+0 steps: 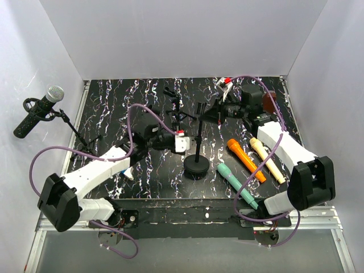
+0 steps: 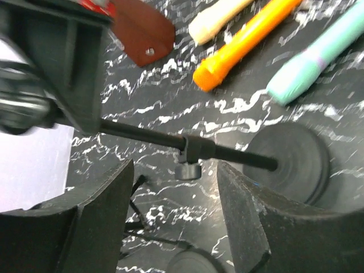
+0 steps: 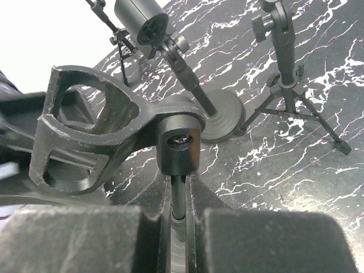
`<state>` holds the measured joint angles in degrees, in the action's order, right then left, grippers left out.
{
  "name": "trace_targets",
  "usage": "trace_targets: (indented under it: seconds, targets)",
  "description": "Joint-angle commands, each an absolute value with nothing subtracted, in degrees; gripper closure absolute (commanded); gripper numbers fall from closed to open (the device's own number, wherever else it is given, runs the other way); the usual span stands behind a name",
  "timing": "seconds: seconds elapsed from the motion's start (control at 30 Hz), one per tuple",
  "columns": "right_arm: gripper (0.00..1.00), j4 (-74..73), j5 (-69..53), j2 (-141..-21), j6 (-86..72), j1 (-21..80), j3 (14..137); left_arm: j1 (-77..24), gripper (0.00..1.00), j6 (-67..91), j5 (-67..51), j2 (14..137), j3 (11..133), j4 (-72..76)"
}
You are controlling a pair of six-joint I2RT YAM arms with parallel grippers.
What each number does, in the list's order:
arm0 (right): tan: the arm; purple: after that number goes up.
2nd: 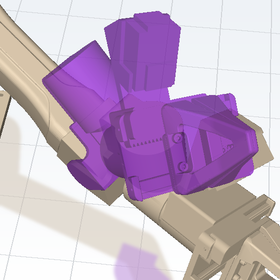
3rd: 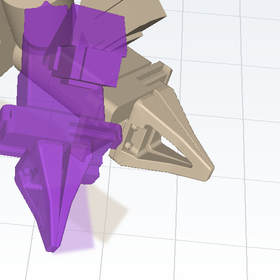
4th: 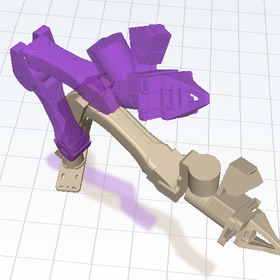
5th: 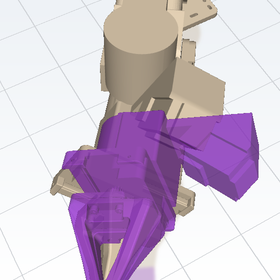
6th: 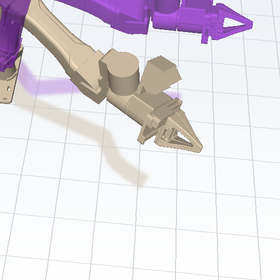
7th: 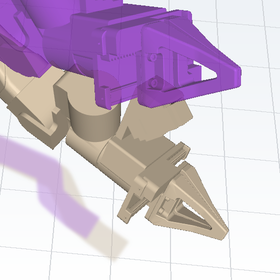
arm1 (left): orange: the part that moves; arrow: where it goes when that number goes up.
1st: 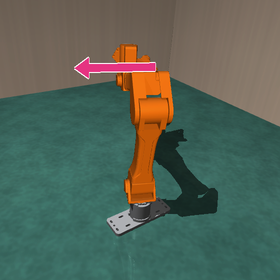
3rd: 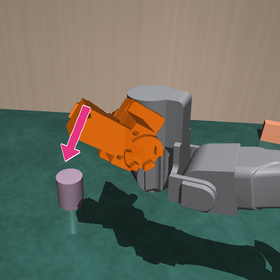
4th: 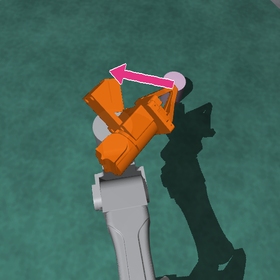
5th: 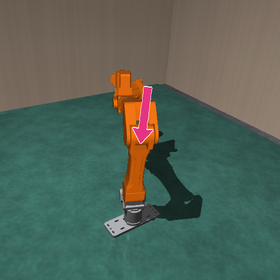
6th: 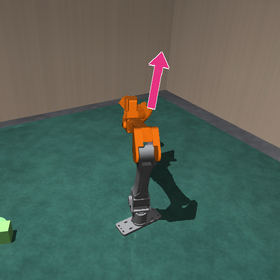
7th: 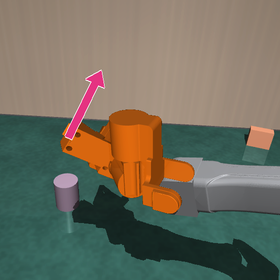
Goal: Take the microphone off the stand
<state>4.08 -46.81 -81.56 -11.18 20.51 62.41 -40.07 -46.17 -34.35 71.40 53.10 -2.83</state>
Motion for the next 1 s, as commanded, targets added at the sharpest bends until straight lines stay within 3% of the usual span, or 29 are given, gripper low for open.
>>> trace_targets:
  seconds: [0.0,0.37,0.77,0.83,0.97]
  targets:
    - [0.99,7.8,-48.7,-82.0,-18.1,19.9,67.8,-40.3,0.43,-63.7,-28.8,73.3,48.4,5.3]
    - [0.99,7.5,-50.5,-85.0,-19.8,19.2,68.7,-40.8,0.53,-65.8,-28.8,78.3,47.7,9.5]
    - [0.99,8.9,-50.4,-85.9,-21.4,18.5,69.1,-40.7,0.63,-66.8,-31.3,82.1,51.4,4.5]
    - [0.99,9.0,-50.4,-85.8,-21.4,18.5,68.9,-40.7,0.71,-65.9,-31.5,82.5,51.9,4.6]
    - [0.99,8.5,-51.3,-84.8,-19.7,18.5,68.7,-40.7,1.00,-60.7,-29.1,84.0,55.7,2.0]
